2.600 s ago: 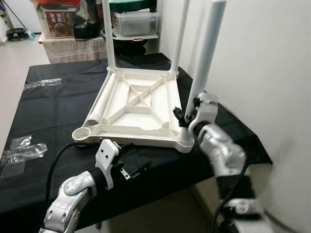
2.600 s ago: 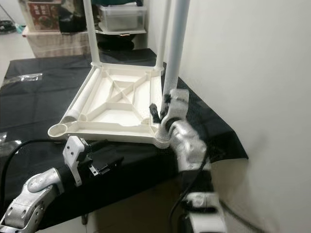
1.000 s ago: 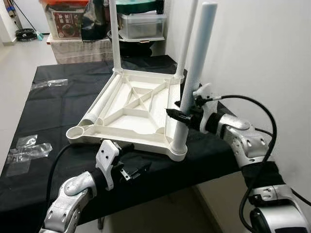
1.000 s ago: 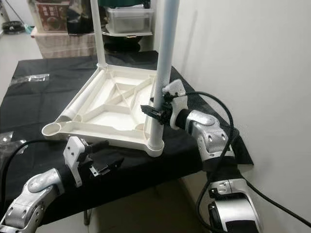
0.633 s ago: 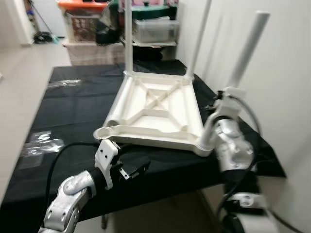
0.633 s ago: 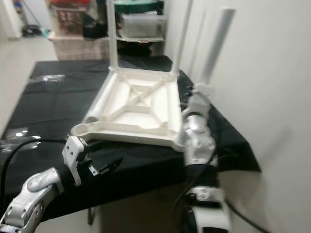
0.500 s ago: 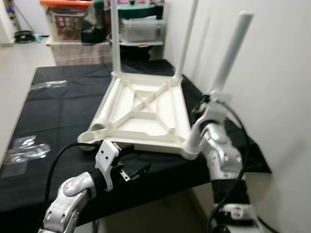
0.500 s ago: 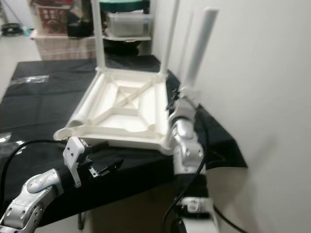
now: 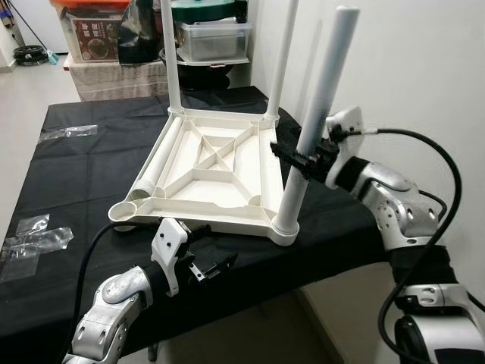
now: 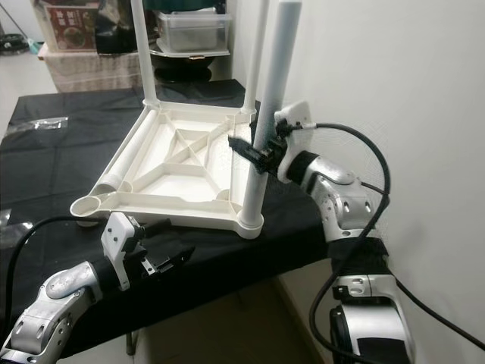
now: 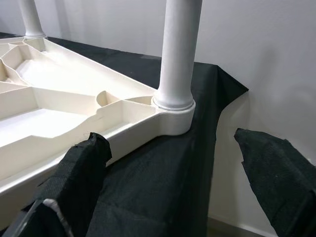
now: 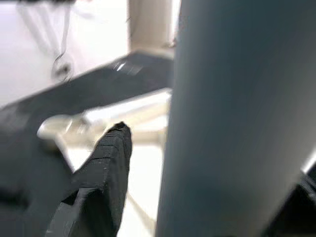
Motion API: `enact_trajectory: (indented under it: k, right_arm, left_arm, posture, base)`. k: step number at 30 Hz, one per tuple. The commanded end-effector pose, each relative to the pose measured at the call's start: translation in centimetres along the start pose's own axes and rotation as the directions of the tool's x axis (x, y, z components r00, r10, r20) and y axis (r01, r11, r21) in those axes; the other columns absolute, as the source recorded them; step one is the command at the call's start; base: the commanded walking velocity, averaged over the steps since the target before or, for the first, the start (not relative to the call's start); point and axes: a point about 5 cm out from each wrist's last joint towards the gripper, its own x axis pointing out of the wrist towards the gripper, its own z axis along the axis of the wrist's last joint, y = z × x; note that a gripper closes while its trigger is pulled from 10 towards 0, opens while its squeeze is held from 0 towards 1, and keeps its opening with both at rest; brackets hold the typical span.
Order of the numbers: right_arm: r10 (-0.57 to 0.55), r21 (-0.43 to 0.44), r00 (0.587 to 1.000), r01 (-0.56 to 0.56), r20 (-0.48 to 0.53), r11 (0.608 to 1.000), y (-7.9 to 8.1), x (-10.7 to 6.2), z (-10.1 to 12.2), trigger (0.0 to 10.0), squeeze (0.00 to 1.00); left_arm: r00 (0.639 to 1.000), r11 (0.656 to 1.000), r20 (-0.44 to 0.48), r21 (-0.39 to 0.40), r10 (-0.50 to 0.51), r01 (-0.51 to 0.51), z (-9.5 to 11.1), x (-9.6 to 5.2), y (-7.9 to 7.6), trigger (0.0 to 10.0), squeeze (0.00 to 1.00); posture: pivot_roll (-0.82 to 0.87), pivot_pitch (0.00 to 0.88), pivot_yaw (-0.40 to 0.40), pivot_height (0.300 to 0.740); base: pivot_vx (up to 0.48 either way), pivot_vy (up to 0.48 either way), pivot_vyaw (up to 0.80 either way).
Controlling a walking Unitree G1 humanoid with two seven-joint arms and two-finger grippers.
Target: Building children table
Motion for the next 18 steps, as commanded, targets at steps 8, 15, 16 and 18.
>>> enact_trajectory:
  k: [8,15,16,18]
  right_arm:
    - [-0.391,0.084,0.888,0.420,-0.242,0.903,-1.5,2.4,-4.5,0.0,0.00]
    - [-0.660,0.249,0.655,0.754,-0.368,0.608,2.3,2.8,-8.4,10.0,0.00]
    - [-0.660,0.249,0.655,0.754,-0.368,0.608,2.3,2.8,-8.4,10.0,0.00]
    - [-0.600,0.299,0.752,0.659,-0.273,0.690,3.7,3.5,-7.1,10.0,0.00]
  left_arm:
    - [1.000,1.000,-0.008,0.002,0.008,-0.008,-0.2,-0.3,0.0,10.0,0.00]
    - [1.000,1.000,-0.011,0.002,0.000,0.000,-0.1,-0.3,-0.1,10.0,0.00]
    - [1.000,1.000,-0.011,0.002,0.000,0.000,-0.1,-0.3,-0.1,10.0,0.00]
    - [1.000,1.000,-0.014,0.001,-0.003,0.003,-0.1,-0.4,0.0,10.0,0.00]
  posture:
    - [0.04,0.000,-0.088,0.740]
    - [0.04,0.000,-0.078,0.740]
    - [0.04,0.000,-0.078,0.740]
    - [0.03,0.000,-0.070,0.740]
  base:
    - [0.000,0.000,0.00]
    - [0.000,0.000,0.00]
    - [0.000,0.000,0.00]
    - [0.000,0.000,0.00]
